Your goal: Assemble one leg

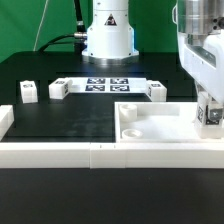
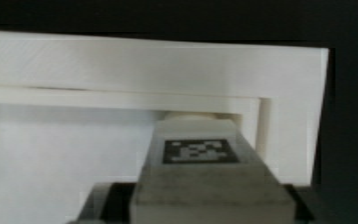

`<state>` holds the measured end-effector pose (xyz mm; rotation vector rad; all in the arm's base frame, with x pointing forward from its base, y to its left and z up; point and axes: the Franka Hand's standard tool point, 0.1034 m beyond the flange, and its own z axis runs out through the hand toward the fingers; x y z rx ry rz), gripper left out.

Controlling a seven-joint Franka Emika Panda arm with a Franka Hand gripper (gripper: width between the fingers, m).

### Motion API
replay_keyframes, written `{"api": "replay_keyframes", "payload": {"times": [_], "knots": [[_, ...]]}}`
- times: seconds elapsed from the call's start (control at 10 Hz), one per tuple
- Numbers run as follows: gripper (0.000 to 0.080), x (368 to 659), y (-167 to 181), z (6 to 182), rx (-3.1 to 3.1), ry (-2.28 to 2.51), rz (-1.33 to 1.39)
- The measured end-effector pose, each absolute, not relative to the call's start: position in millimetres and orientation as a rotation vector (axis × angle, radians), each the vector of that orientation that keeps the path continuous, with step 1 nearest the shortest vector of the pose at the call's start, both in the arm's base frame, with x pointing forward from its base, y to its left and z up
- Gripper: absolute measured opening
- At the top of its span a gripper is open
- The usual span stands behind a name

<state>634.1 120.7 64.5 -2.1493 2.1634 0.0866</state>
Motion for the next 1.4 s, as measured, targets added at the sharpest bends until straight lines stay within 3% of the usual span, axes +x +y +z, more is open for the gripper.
{"api": "replay_keyframes", "payload": {"times": [0.4, 0.5, 0.6, 0.7, 1.4], "knots": [[0.0296, 634.3, 120.9, 64.3, -2.072, 2.237, 0.092], [0.0474, 634.2, 121.2, 64.2, -2.086, 2.224, 0.092], [0.0596, 634.1, 121.0, 64.1, -2.173, 2.136, 0.087], [0.0634, 633.8, 121.1, 64.2, -2.296, 2.003, 0.08], [0.0649, 637.1, 120.6, 64.5, -2.951, 0.93, 0.013]]}}
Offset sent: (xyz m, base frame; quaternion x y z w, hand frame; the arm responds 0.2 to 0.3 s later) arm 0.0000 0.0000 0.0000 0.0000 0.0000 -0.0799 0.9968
